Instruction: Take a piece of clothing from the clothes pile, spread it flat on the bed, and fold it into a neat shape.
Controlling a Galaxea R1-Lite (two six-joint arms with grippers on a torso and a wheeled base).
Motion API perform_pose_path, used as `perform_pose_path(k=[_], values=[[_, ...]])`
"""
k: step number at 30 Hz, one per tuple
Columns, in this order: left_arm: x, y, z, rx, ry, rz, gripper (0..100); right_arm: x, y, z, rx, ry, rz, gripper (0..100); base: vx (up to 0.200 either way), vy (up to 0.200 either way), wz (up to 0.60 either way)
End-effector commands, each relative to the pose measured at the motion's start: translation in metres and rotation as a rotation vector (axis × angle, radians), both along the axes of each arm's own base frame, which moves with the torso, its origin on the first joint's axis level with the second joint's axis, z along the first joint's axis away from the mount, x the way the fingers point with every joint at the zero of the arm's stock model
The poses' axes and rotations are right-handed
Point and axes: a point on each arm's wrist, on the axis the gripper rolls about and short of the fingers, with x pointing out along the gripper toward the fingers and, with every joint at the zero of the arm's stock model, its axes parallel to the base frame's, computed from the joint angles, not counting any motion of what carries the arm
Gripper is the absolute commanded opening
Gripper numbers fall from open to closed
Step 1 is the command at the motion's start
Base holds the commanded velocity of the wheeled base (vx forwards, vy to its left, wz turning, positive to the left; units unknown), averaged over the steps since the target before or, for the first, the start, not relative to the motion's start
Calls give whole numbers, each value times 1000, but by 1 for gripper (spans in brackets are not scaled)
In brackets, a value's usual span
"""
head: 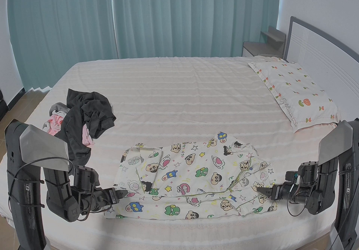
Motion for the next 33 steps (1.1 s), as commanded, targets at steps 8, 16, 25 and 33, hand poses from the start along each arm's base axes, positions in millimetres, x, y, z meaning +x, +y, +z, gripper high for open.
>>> perform_pose_path(k=[8,16,25,33], values=[[1,-3,53,-246,-119,80,100,-13,-18,53,145,-89,-175,100,0,0,0],[-18,-18,57,-295,-84,22,100,-16,-17,44,141,-47,-174,100,75,0,0],[-24,-23,59,-304,-116,-5,100,-16,-16,40,134,-30,-166,100,67,0,0],[-23,-24,60,-305,-126,-5,100,-17,-15,38,129,-23,-160,100,0,0,0]])
